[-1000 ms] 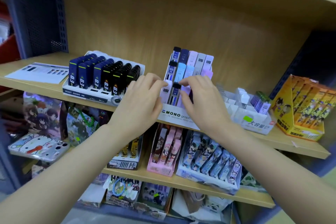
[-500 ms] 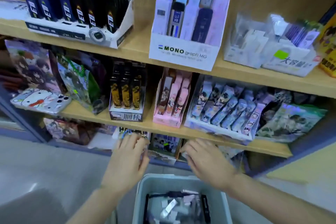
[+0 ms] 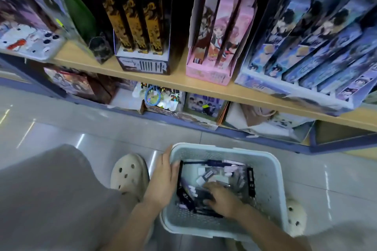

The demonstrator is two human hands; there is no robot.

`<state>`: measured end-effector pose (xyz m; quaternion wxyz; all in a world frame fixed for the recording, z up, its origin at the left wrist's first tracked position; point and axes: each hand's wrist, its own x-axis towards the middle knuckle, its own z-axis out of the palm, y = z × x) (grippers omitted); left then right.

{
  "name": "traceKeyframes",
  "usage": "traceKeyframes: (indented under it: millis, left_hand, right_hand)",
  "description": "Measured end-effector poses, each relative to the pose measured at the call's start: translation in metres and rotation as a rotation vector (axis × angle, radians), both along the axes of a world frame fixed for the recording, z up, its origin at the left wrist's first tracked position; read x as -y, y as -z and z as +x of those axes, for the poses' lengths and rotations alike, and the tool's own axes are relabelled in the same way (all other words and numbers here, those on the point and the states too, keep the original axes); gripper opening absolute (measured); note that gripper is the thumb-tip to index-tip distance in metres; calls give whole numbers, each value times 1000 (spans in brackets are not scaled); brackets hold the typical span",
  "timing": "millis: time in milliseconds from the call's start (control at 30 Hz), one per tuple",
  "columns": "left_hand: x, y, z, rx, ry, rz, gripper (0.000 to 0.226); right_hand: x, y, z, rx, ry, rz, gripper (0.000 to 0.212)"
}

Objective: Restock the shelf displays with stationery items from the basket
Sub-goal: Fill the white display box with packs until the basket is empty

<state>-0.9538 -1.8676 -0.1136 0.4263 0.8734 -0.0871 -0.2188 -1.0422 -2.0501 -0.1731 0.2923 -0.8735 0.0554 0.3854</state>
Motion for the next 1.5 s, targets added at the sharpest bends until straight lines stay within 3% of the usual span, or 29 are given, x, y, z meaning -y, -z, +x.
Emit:
traceKeyframes:
  millis: [100, 200, 633, 833, 933, 1067, 1167, 1267, 1333, 1400, 1500]
  left_hand:
    - [4, 4, -4, -77, -35, -59, 46]
    - [7, 6, -5, -84, -78, -79, 46]
    - [7, 11, -5, -66, -92, -90, 53]
    - [5, 7, -3, -77, -76, -70, 47]
    - [3, -3, -4, -5, -146, 5, 41]
    - [11, -21, -17, 96, -357, -67, 23]
    - [33, -42, -29, -198, -495, -319, 24]
    - [46, -47, -31, -538, -476, -531, 36]
    - [47, -48, -29, -677, -518, -622, 43]
    - [44, -49, -25, -766, -596, -647, 34]
    - [39, -47, -23, -765, -633, -619, 22]
  right_hand:
    - [-14, 21, 0, -49, 71, 90, 63]
    - [-18, 30, 7, -50, 5, 66, 69]
    - [-13, 37, 20, -190, -134, 39, 68]
    - [-12, 26, 26, -198, -153, 36, 43]
    - [-3, 12, 28, -107, -78, 102, 43]
    - [6, -27, 37, 88, 130, 256, 19]
    - [-5, -66, 41, 252, 331, 368, 21]
    - [-27, -95, 39, 344, 414, 422, 14]
    - [-40, -106, 36, 346, 372, 426, 26]
    - [-45, -111, 32, 336, 257, 440, 50]
    - [-39, -114, 24, 354, 18, 332, 70]
